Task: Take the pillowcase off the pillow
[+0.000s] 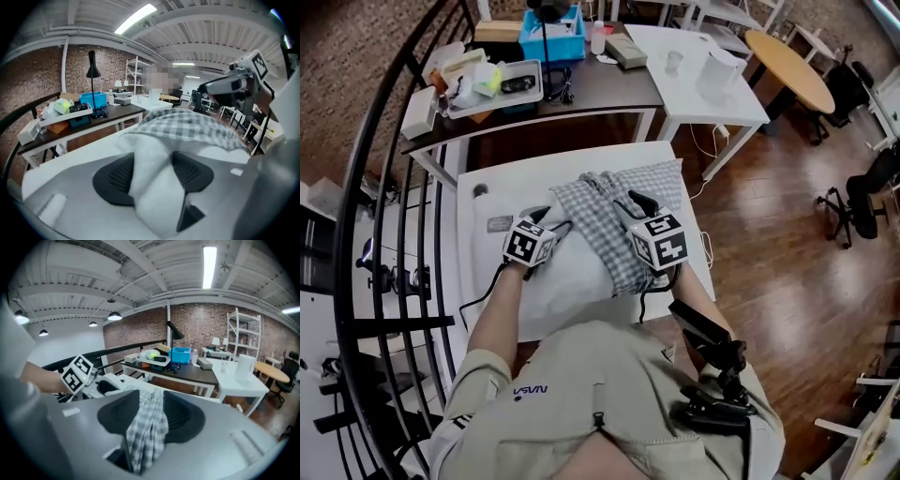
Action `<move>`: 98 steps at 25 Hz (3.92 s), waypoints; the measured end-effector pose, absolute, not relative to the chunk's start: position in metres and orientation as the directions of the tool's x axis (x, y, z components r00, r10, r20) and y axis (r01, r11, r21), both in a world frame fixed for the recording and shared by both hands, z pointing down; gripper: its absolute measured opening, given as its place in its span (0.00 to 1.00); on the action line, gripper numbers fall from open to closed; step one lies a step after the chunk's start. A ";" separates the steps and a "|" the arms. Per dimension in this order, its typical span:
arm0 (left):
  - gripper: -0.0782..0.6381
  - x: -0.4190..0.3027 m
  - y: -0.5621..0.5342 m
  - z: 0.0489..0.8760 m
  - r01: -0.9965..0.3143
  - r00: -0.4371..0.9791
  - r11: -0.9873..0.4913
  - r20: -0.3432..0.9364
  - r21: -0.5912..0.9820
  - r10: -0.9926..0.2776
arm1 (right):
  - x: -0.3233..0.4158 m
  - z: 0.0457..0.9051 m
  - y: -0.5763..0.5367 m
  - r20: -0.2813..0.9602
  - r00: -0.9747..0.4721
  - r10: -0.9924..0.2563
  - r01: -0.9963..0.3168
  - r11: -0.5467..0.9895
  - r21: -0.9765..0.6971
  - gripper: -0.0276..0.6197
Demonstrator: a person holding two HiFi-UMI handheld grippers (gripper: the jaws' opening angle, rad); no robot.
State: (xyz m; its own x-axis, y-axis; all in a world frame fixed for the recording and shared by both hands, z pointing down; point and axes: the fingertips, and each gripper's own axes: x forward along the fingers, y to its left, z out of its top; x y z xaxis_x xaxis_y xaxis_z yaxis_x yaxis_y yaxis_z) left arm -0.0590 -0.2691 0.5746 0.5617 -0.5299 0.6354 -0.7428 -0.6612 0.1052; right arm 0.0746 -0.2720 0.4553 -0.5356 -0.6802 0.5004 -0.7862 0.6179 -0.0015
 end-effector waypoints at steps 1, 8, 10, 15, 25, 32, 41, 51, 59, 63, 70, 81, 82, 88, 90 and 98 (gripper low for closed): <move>0.44 -0.055 -0.262 0.580 -0.740 0.572 -0.663 0.625 0.114 -0.531 | 0.070 0.459 -0.284 0.517 -0.525 -0.676 -0.783 0.621 0.017 0.30; 0.20 -0.037 -0.216 0.577 -0.690 0.598 -0.723 0.589 0.034 -0.543 | 0.025 0.543 -0.322 0.757 -0.395 -0.522 -0.701 0.703 0.119 0.44; 0.17 -0.041 -0.210 0.569 -0.688 0.601 -0.726 0.557 -0.004 -0.573 | 0.020 0.555 -0.325 0.780 -0.344 -0.523 -0.656 0.728 0.200 0.39; 0.15 -0.057 -0.189 0.506 -0.712 0.645 -0.702 0.371 -0.026 -0.668 | 0.048 0.529 -0.346 0.718 -0.233 -0.656 -0.657 0.650 0.381 0.09; 0.14 -0.106 -0.166 0.452 -0.729 0.675 -0.681 0.234 0.064 -0.700 | 0.183 0.510 -0.376 0.626 -0.028 -0.779 -0.840 0.358 0.409 0.08; 0.21 -0.112 -0.210 0.514 -0.768 0.614 -0.636 0.366 0.074 -0.699 | 0.175 0.532 -0.364 0.629 -0.145 -0.764 -0.875 0.395 0.279 0.15; 0.46 -0.064 -0.172 0.473 -0.676 0.633 -0.718 0.367 -0.168 -0.682 | 0.164 0.500 -0.244 0.511 -0.308 -0.802 -0.925 0.378 0.038 0.31; 0.56 -0.005 -0.098 0.590 -0.522 0.585 -0.832 0.630 -0.190 -0.510 | 0.132 0.565 -0.095 0.662 -0.336 -0.670 -0.920 0.384 -0.078 0.35; 0.16 -0.012 -0.112 0.556 -0.603 0.611 -0.785 0.550 -0.144 -0.570 | 0.111 0.616 -0.106 0.743 -0.211 -0.635 -0.897 0.428 0.111 0.27; 0.16 -0.023 -0.132 0.510 -0.660 0.623 -0.741 0.461 -0.123 -0.632 | 0.121 0.583 -0.116 0.680 -0.172 -0.712 -0.888 0.411 0.206 0.12; 0.15 -0.058 -0.157 0.472 -0.726 0.637 -0.688 0.364 -0.015 -0.680 | 0.209 0.541 -0.131 0.581 0.039 -0.813 -0.886 0.241 0.396 0.08; 0.21 -0.050 -0.098 0.545 -0.646 0.686 -0.756 0.515 0.106 -0.514 | 0.278 0.656 -0.106 0.794 0.045 -0.606 -0.933 0.259 0.251 0.08; 0.25 -0.048 -0.093 0.550 -0.637 0.690 -0.763 0.524 0.112 -0.499 | 0.278 0.659 -0.103 0.798 0.039 -0.601 -0.939 0.252 0.235 0.08; 0.40 -0.023 -0.067 0.499 -0.519 0.762 -0.850 0.498 0.089 -0.414 | 0.302 0.618 -0.100 0.716 0.017 -0.698 -0.981 0.126 0.146 0.17; 0.40 -0.012 -0.072 0.468 -0.490 0.806 -0.868 0.423 0.082 -0.415 | 0.310 0.590 -0.106 0.657 0.011 -0.754 -0.987 0.098 0.128 0.17; 0.50 0.007 -0.190 0.465 -0.571 0.721 -0.817 0.424 -0.087 -0.549 | 0.261 0.513 -0.168 0.491 -0.191 -0.850 -0.974 0.227 0.015 0.24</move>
State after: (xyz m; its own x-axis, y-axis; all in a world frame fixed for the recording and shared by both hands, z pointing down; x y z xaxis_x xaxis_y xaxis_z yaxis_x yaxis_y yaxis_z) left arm 0.0071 -0.1904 0.4655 0.7205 -0.5486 0.4242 -0.5706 -0.8166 -0.0868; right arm 0.2612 -0.1681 0.5128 -0.1909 -0.8501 0.4909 -0.9738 0.2271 0.0147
